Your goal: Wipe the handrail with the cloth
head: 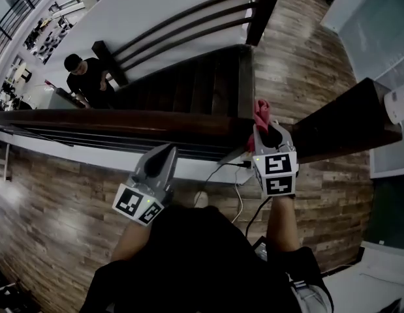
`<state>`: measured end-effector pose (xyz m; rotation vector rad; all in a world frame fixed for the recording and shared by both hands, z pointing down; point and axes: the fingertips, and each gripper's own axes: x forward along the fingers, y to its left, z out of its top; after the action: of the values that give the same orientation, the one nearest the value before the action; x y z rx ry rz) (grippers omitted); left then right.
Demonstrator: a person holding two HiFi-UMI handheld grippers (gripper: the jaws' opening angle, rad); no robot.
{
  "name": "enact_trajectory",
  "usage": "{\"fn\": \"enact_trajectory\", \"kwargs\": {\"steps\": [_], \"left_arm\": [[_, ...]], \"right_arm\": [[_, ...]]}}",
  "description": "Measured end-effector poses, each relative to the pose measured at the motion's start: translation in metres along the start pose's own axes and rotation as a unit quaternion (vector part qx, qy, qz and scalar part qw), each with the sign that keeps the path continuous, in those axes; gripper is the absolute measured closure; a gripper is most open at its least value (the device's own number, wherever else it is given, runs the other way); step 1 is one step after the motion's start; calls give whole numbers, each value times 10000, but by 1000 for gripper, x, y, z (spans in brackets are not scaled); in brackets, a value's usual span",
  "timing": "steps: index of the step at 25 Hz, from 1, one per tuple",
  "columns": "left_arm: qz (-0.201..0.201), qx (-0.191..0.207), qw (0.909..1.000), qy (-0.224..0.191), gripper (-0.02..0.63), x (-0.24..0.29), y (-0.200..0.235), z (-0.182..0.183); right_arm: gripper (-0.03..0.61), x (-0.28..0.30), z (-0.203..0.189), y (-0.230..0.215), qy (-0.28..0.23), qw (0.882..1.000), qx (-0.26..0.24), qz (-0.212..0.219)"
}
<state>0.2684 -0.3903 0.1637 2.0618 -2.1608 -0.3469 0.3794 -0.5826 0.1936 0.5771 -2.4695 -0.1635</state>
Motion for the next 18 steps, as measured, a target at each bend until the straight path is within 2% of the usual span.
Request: {"fn": "enact_trajectory", "kwargs": {"steps": [7,12,18], "left_arm": [[225,-53,9997,-35,614,-13,21,0],[185,20,9998,-17,614,-15,36,3],[38,41,10000,-9,614,-28,51,15]], "right_arm": [[526,8,2,16,416,9975,-556,114],[526,22,5,34,706,9917,-1069,69],[526,28,18,70,656,9919,-1008,406]]}}
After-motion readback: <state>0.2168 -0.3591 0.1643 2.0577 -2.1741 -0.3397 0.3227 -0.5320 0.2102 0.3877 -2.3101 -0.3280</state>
